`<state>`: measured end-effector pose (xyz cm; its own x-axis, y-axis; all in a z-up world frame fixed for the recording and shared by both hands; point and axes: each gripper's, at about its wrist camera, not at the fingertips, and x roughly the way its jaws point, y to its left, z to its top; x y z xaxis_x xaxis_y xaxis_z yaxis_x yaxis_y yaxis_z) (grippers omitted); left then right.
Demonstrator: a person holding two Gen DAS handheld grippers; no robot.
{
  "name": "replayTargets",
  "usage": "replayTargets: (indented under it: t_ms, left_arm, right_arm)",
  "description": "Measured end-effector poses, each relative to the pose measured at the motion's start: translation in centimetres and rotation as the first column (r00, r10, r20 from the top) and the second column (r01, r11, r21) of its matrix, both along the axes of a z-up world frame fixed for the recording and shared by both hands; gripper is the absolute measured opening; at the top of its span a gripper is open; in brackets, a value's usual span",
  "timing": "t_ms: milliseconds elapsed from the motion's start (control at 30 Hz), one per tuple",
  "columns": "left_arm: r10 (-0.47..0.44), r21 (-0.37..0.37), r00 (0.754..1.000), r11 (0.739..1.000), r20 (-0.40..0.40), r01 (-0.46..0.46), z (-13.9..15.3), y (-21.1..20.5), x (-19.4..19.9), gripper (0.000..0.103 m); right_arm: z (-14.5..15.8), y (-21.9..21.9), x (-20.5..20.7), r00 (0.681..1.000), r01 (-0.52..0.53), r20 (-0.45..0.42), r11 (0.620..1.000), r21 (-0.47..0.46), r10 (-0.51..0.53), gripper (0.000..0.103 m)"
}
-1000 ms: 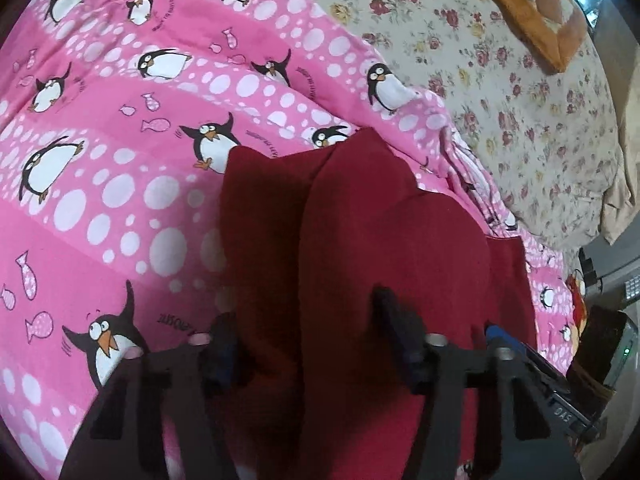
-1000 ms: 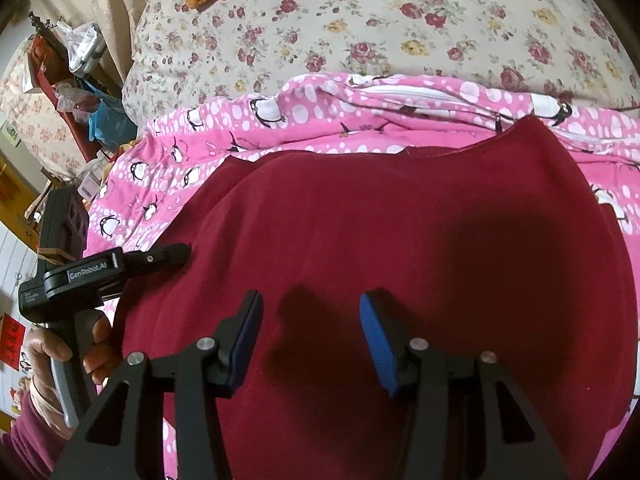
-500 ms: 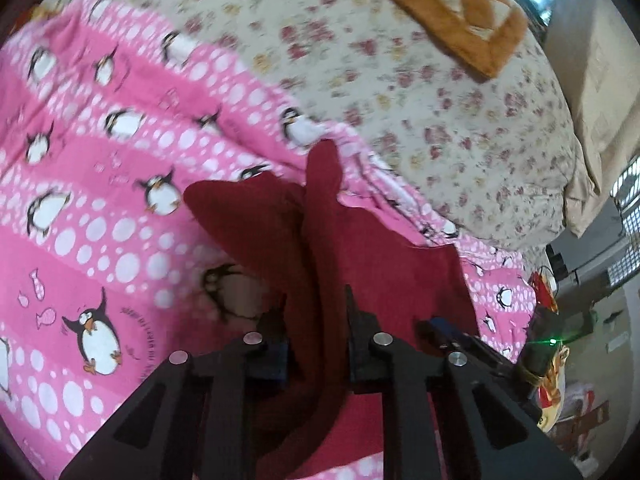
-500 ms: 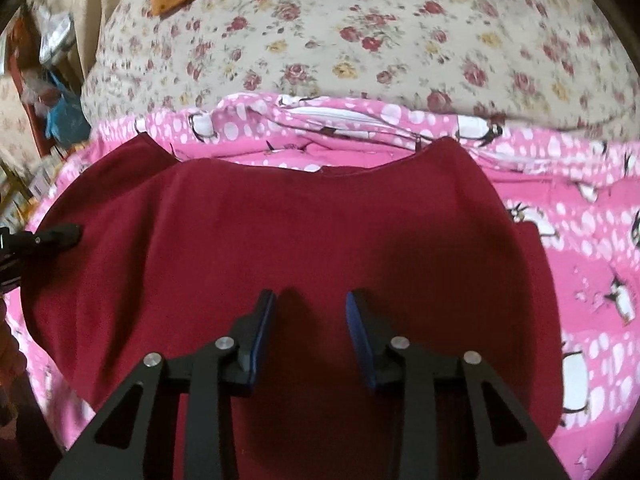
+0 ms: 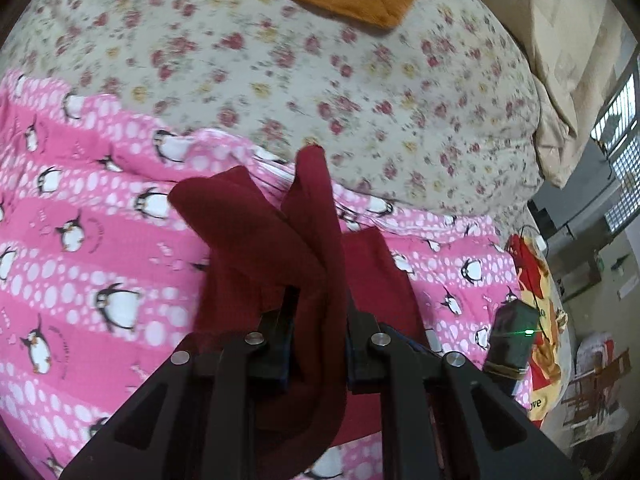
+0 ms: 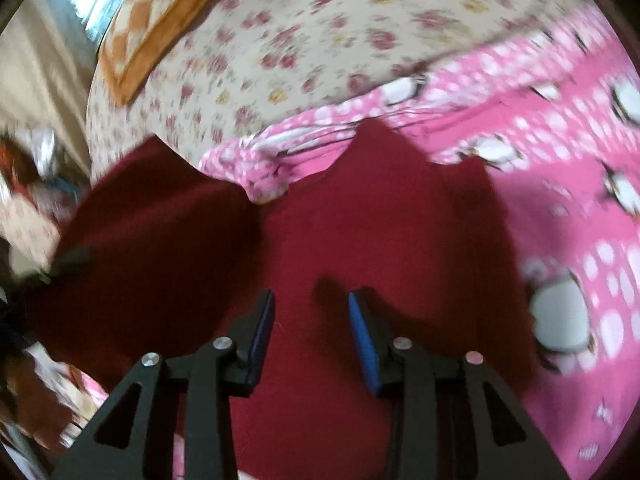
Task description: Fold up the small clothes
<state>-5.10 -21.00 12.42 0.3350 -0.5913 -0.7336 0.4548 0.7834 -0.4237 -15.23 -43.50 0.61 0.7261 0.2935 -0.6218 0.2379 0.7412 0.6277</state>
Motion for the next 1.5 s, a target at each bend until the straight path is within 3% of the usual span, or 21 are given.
replayTargets:
  t_ms: [33, 100, 200, 400, 600, 833, 900, 967, 1033, 1067, 1133, 1300, 1400, 1500]
  left_arm:
    - [-0.009, 0.007, 1.000, 1.000, -0.004, 0.009, -0.3, -1.0, -0.1, 0.000]
    - [-0.026, 0.025, 1.000, 0.999, -0.015, 0.027, -1.0, -2.7, -0.3, 0.000]
    - [-0.043, 0.063, 0.999, 0.997, -0.024, 0.045, -2.4, -5.3, -0.8, 0.000]
    - [-0.055, 0.110, 0.997, 0.992, -0.054, 0.061, -4.8, -8.5, -1.5, 0.000]
    - [-0.071, 0.183, 0.996, 0.980, -0.057, 0.081, -6.6, -10.8, -2.4, 0.000]
    - [-0.077, 0.231, 0.997, 0.970, -0.024, 0.080, -6.5, -11.7, -3.4, 0.000]
    - [-0.091, 0.232, 0.996, 0.968, -0.019, 0.093, -5.8, -11.5, -3.9, 0.000]
    - [-0.128, 0.186, 0.992, 0.974, -0.025, 0.130, -4.5, -11.2, -4.3, 0.001]
    - [-0.200, 0.036, 0.977, 0.979, -0.069, 0.203, -2.8, -10.4, -4.5, 0.001]
    - [-0.255, -0.049, 0.962, 0.967, -0.097, 0.251, -1.8, -10.0, -4.6, 0.002]
    - [-0.308, -0.120, 0.947, 0.947, -0.094, 0.296, 0.2, -8.8, -4.7, 0.004]
    - [-0.205, -0.053, 0.979, 0.977, 0.005, 0.205, 3.2, -3.7, -4.1, 0.009]
    - [-0.123, 0.059, 0.992, 0.991, 0.037, 0.121, 1.4, -1.6, -4.0, 0.009]
    - [-0.142, 0.104, 0.989, 0.984, -0.048, 0.147, -2.6, -1.6, -4.2, 0.009]
  right_arm:
    - [0.1, -0.9, -0.9, 0.999, 0.036, 0.009, 0.998, 0.042, -0.036, 0.052]
    - [0.2, -2.4, -2.4, 0.996, 0.083, 0.022, 0.991, 0.100, -0.086, 0.058]
    - [0.4, -3.7, -3.6, 0.996, 0.085, -0.018, 0.992, 0.095, -0.084, 0.059]
    - [1.3, -5.1, -6.3, 0.987, 0.088, -0.121, 0.990, -0.113, -0.101, 0.059]
    - [0.0, -7.0, -7.0, 0.952, 0.095, -0.248, 0.940, -0.326, -0.182, 0.060]
    - [-0.9, -5.5, -6.0, 0.944, 0.021, -0.289, 0.900, -0.435, -0.161, 0.064]
    - [-0.8, -5.5, -6.0, 0.945, 0.021, -0.286, 0.900, -0.435, -0.161, 0.065]
    - [-0.8, -5.9, -6.2, 0.948, 0.034, -0.276, 0.913, -0.407, -0.159, 0.065]
    - [-0.6, -6.5, -6.6, 0.952, 0.057, -0.262, 0.930, -0.363, -0.160, 0.065]
    - [-0.6, -6.7, -6.9, 0.953, 0.067, -0.257, 0.937, -0.342, -0.162, 0.065]
    - [-0.6, -7.0, -7.1, 0.955, 0.084, -0.248, 0.948, -0.306, -0.165, 0.065]
    - [-0.5, -7.1, -7.7, 0.958, 0.093, -0.236, 0.957, -0.274, -0.161, 0.065]
    - [-0.2, -7.1, -8.0, 0.963, 0.102, -0.219, 0.964, -0.247, -0.158, 0.065]
    - [0.1, -6.9, -8.0, 0.970, 0.109, -0.190, 0.969, -0.222, -0.152, 0.065]
